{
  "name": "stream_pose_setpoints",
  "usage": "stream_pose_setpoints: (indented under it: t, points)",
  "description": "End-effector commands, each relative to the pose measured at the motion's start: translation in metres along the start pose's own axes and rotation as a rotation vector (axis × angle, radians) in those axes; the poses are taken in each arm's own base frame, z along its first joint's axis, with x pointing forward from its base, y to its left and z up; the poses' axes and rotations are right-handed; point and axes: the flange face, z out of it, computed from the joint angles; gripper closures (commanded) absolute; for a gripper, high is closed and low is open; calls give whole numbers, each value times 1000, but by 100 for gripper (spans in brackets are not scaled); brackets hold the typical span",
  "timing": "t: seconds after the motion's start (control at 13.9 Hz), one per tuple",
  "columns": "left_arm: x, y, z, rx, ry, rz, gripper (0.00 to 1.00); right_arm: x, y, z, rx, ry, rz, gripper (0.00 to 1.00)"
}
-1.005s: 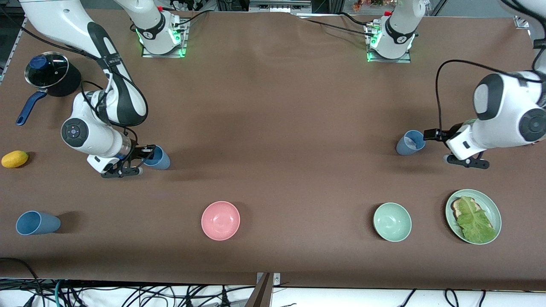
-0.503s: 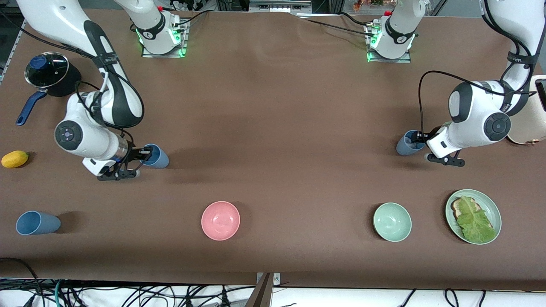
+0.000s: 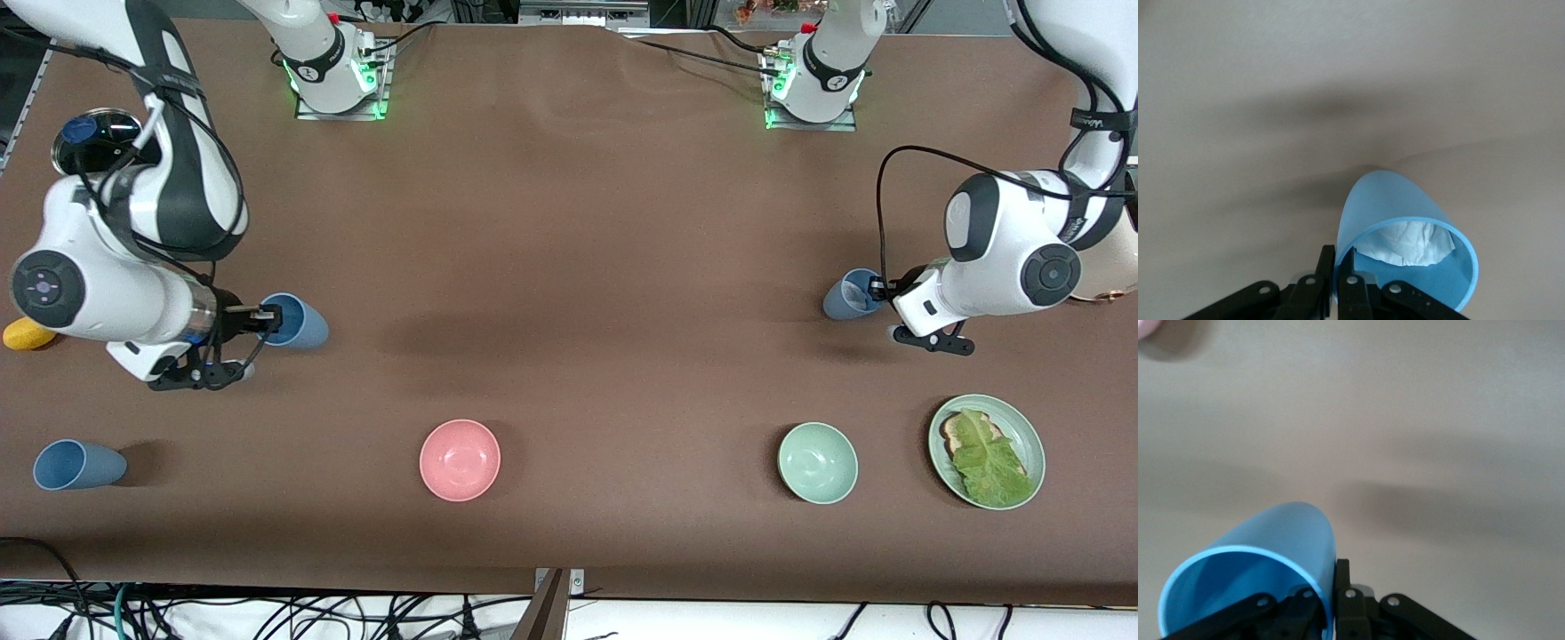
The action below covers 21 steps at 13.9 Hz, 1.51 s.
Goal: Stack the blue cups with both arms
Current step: 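Carry both cups toward the table center and set the left cup down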
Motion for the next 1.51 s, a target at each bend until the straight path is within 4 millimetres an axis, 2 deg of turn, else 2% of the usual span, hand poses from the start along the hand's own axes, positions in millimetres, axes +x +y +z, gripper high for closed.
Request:
stream_pose_setpoints:
  t: [0.0,0.14,0.22,0.29,0.36,0.57,0.65,0.79,0.86,1.15,1.22,1.29,1.36,1.44]
  points:
    - [14,56,-46,-45,1,0,100,-8,-6,-54,0,-11,-15,100]
    - [20,115,-46,-121,4,-48,100,-15,-7,-77,1,-25,-18,100]
    - [28,136,-41,-129,-7,-93,100,-18,-10,-90,0,-22,-23,100]
    - [33,170,-36,-120,-14,-93,100,-20,-19,-100,-3,-20,-35,100]
    - [36,209,-26,-105,-25,-92,100,-20,-30,-104,-8,-15,-49,100]
    - [51,291,24,-84,-32,-104,100,-20,-58,-106,-17,-1,-74,100]
    - [54,306,31,-88,0,-117,100,-19,-70,-105,-20,1,-44,100]
    - [57,320,47,-99,6,-109,100,-20,-102,-101,-29,2,-4,100]
    - [53,340,47,-99,28,-81,100,-22,-120,-100,-35,5,19,100]
    - [39,389,60,-131,27,-49,100,-35,-215,-92,-47,49,142,100]
    - [39,390,60,-134,23,-86,19,-37,-237,-87,-44,62,171,100]
    - [40,386,56,-134,27,-108,0,-40,-258,-81,-42,73,196,100]
    - [41,380,52,-134,27,-116,0,-41,-274,-72,-45,75,213,100]
    - [40,374,38,-130,46,-119,0,-41,-283,-68,-44,80,225,100]
